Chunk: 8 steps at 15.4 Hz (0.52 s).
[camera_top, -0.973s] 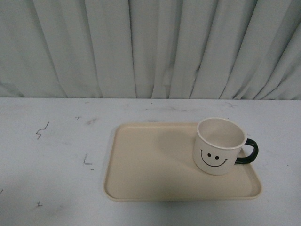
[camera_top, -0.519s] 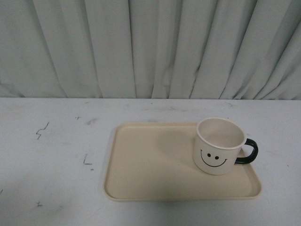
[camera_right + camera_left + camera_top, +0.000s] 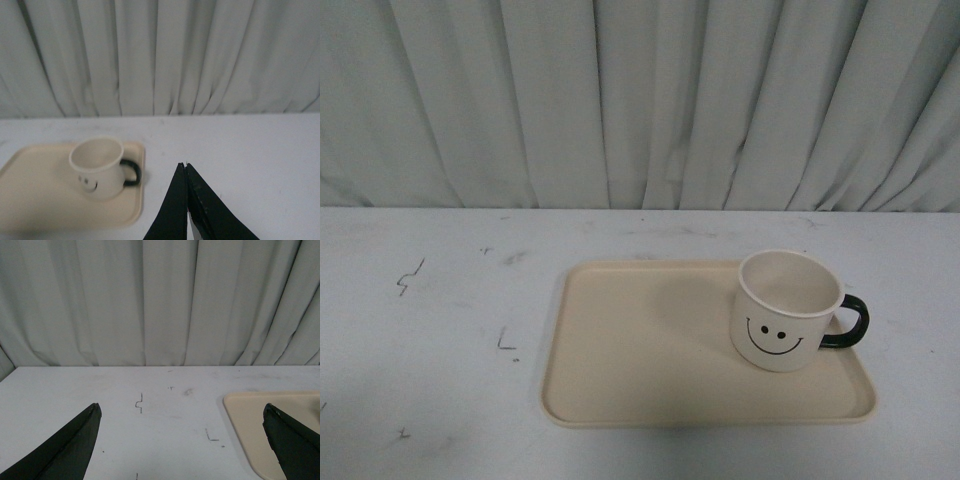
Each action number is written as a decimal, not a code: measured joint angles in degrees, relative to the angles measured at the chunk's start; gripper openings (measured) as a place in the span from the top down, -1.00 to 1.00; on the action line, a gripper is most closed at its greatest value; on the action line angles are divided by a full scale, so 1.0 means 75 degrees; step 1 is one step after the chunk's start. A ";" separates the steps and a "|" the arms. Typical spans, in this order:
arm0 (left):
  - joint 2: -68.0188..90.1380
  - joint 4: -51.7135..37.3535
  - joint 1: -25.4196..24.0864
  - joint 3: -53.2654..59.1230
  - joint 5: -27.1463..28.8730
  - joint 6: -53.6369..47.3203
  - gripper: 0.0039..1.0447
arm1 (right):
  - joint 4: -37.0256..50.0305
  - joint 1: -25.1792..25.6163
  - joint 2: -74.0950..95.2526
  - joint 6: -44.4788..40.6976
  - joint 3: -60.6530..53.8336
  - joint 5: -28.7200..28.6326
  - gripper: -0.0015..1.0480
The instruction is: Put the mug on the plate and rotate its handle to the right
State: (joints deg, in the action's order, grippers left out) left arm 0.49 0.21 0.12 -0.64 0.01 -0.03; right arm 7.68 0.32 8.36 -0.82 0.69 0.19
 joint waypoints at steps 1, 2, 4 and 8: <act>0.0000 0.0000 0.0000 0.0000 0.0003 0.0000 -0.88 | -0.1099 0.0000 -0.0842 0.0003 -0.0003 -0.0017 0.96; 0.0000 0.0009 0.0000 0.0000 -0.0003 -0.0003 -0.88 | -0.0903 0.0000 -0.1081 0.0003 0.0009 -0.0029 0.96; 0.0000 0.0003 0.0000 0.0000 -0.0003 0.0000 -0.88 | -0.1075 0.0000 -0.1087 0.0003 -0.0003 -0.0026 0.96; 0.0000 0.0000 0.0000 0.0000 0.0000 0.0000 -0.88 | -0.1061 0.0000 -0.1084 0.0000 -0.0003 -0.0023 0.46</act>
State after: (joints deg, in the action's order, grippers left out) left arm 0.49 0.21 0.12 -0.64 0.01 -0.03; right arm -0.27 0.32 0.23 -0.82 0.67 0.01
